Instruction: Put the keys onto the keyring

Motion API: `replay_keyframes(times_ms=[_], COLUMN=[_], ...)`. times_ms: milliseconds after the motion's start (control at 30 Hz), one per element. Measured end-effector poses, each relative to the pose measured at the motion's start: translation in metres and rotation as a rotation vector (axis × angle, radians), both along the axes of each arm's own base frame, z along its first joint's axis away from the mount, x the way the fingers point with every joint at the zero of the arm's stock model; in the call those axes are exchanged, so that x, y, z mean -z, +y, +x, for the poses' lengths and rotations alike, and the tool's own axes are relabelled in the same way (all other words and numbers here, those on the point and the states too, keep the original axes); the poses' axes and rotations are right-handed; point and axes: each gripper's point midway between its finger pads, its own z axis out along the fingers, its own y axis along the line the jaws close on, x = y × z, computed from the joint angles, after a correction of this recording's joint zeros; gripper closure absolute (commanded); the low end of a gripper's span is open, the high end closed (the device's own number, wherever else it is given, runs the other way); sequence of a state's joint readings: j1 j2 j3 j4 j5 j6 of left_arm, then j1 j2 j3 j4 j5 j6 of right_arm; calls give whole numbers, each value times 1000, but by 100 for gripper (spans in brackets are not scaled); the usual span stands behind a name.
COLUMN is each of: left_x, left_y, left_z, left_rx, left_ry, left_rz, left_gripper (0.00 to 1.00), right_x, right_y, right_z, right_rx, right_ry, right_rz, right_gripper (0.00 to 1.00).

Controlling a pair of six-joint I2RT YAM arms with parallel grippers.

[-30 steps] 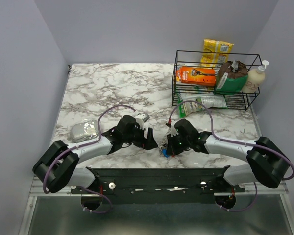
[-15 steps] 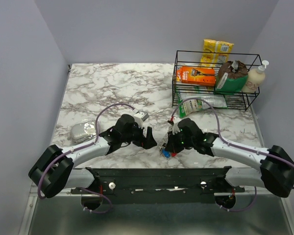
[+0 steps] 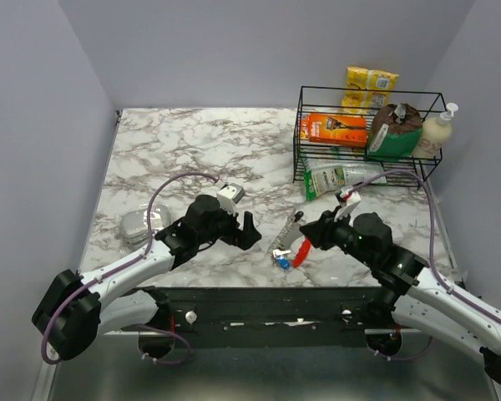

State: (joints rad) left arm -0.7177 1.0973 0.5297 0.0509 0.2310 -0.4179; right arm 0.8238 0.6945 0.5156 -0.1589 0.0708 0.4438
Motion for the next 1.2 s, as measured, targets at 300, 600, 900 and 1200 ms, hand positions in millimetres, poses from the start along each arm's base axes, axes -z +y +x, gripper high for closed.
replay_keyframes(times_ms=[300,600,900,1200], left_x=[-26,-48,-74,-79], left_y=[19,49,76,92], left_z=[15,33,44,48], left_rx=[-97,-299,-481,-590], left_ry=[-121,-196,-264,-276], left_rz=[27,35,-16,-41], left_gripper=[1,1,1,1], right_x=[-10,-9,-19,-22], right_y=[-36,-47,-52,-54], right_z=[3,6,6,5], right_rx=[151,202,207,203], right_ry=[-80,-92,-134,-154], right_rz=[37,19,28,25], right_gripper=[56,36,0,0])
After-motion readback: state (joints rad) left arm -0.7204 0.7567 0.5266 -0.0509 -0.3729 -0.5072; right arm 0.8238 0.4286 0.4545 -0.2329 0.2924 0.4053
